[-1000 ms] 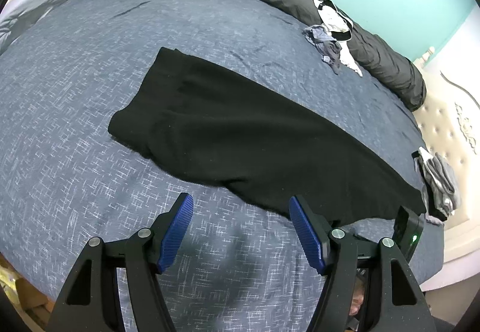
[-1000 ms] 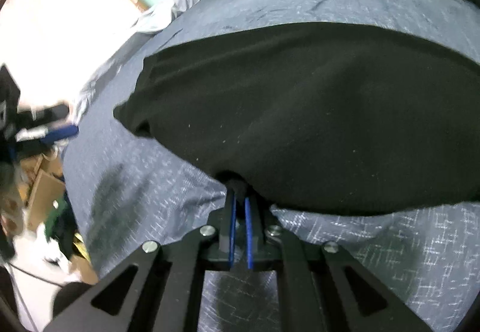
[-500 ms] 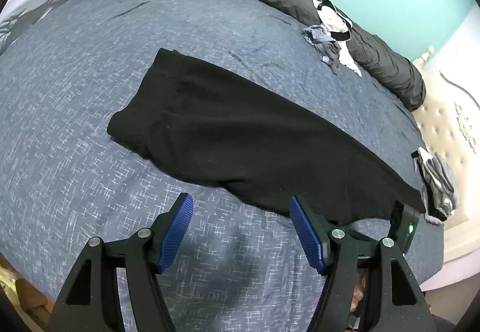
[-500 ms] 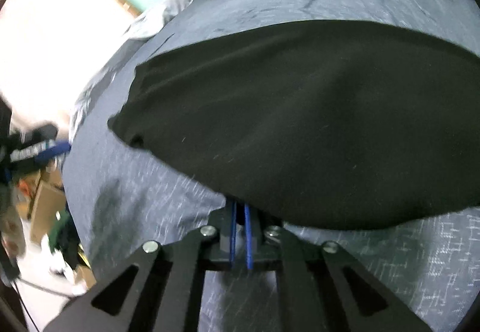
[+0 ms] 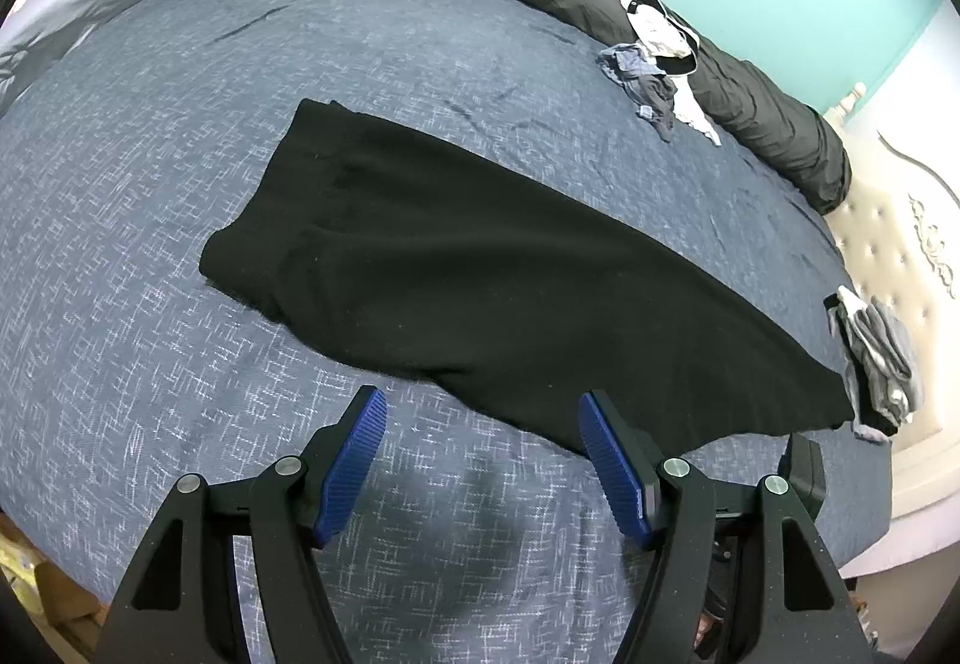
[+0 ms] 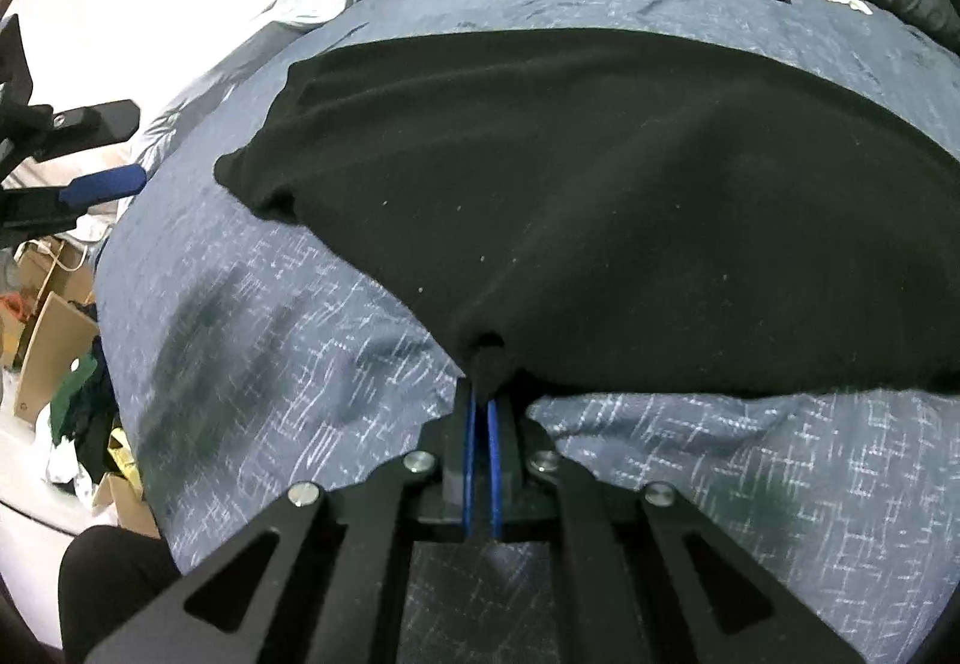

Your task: Fold clothes

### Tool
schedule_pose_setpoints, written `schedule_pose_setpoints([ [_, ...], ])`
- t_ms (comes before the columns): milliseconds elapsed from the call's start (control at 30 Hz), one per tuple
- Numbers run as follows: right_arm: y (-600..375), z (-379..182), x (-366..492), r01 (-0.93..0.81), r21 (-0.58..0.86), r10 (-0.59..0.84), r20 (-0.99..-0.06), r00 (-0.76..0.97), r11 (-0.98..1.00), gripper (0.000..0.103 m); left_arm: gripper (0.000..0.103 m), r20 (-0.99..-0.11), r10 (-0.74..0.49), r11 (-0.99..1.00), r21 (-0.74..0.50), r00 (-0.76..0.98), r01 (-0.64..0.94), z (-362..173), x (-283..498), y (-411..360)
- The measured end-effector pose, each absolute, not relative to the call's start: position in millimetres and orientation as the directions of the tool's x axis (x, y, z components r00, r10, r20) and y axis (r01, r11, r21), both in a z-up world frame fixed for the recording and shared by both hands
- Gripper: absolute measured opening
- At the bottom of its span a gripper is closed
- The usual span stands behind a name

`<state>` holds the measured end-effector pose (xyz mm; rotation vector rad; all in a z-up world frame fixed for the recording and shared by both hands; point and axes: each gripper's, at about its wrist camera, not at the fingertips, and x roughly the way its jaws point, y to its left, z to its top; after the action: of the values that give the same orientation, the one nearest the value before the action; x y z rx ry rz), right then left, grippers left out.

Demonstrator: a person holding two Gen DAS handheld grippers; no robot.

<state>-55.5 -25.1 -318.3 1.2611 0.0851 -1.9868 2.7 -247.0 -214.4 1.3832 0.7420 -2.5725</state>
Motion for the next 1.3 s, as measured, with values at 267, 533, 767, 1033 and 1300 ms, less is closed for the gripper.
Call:
schedule_pose_setpoints([
  [267,-9.0,-290.9,-65.6,0.639,0.374,-0.606,-0.774,-0.183,-0.672,0.003,0.071,-0.812,0.12,-0.867,-0.367,-0.572,0.339,-217.3,3.4,-251.9],
  [533,10.8,-266.6,-92.5,0.594,0.373,-0.604,-0.757,-0.249,-0.712,0.003,0.071,-0.809,0.119,-0.867,-0.368,-0.575,0.338,-215.7,0.8,-252.7],
  [767,-5.2,-276.6,-114.3,0.583,0.374,-0.583,-0.783,-0.217,-0.721,0.003,0.071,-0.811,0.116,-0.872,-0.36,-0.574,0.333,-214.3,-1.7,-249.0],
  [1033,-17.5,-315.7,-99.3,0.616,0.358,-0.533,-0.838,-0.119,-0.701,0.003,0.071,-0.823,0.094,-0.864,-0.348,-0.561,0.365,-223.4,-1.5,-264.7],
  [1300,25.3,-282.6,-115.4,0.597,0.386,-0.579,-0.798,-0.167,-0.704,0.003,0.072,-0.856,0.077,-0.836,-0.335,-0.511,0.435,-252.9,-13.5,-301.7],
])
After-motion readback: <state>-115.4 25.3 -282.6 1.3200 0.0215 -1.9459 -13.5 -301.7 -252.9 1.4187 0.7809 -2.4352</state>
